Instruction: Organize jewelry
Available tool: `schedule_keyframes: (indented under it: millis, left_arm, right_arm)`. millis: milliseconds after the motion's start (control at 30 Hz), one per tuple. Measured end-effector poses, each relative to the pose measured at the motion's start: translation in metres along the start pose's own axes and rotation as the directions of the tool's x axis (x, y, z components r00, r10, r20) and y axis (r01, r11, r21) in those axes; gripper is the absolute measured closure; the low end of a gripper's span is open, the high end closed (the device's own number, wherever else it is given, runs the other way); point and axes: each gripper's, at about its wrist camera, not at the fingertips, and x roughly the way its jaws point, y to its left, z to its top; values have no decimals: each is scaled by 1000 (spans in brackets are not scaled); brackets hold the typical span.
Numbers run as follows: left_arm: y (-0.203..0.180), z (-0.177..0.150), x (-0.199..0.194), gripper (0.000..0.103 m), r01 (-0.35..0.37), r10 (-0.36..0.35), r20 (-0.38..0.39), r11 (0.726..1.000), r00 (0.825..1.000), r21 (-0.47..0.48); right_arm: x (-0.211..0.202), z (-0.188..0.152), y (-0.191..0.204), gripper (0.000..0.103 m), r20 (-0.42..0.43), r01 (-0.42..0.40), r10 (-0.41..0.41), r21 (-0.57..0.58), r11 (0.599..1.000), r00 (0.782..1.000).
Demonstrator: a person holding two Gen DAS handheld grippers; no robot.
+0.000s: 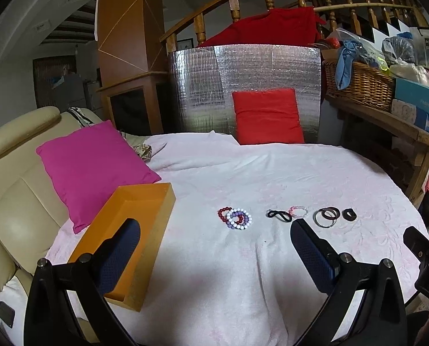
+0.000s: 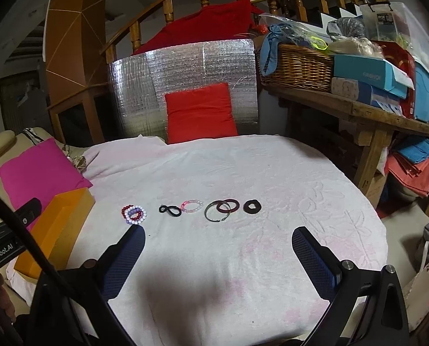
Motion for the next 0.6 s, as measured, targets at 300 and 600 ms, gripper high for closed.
schedule_keyframes:
  millis: [300, 600]
  left_arm:
    - [4, 4, 4, 0, -11, 10, -21, 1000, 1000, -18]
    - [0, 5, 13, 0, -26, 26, -40, 1000, 999, 8]
  right_arm:
    - [3, -2, 0, 0, -2, 4, -4, 2, 1000, 1000]
    - [10, -3, 2, 0, -14, 14, -14, -6, 1000, 1000]
